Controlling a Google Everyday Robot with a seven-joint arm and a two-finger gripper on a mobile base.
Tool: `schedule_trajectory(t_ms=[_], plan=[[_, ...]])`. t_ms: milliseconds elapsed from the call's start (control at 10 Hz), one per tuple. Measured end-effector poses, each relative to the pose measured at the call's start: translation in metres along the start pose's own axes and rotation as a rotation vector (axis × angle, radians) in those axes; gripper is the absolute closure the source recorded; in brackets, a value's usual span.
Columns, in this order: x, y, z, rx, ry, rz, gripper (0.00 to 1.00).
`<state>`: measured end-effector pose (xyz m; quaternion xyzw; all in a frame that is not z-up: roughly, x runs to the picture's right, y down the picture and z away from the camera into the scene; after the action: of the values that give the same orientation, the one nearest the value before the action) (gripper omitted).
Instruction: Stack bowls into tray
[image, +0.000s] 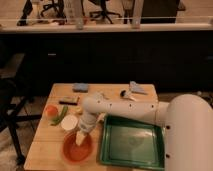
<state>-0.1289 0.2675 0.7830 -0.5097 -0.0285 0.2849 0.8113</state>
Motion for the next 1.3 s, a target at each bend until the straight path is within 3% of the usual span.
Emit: schedule_trajectory(t_ms=[300,400,1000,1300], plan=[[-0.001,0.001,0.001,-0.011,-0.009,-0.005,0.91],[-0.002,0.001,0.002,-0.013,-0.01,-0.006,0.97],[-0.004,0.006,-0.003,-0.011,-0.006,-0.003,1.0],[-0.004,0.013,-0.026,0.016,-0.016,0.001,1.0]])
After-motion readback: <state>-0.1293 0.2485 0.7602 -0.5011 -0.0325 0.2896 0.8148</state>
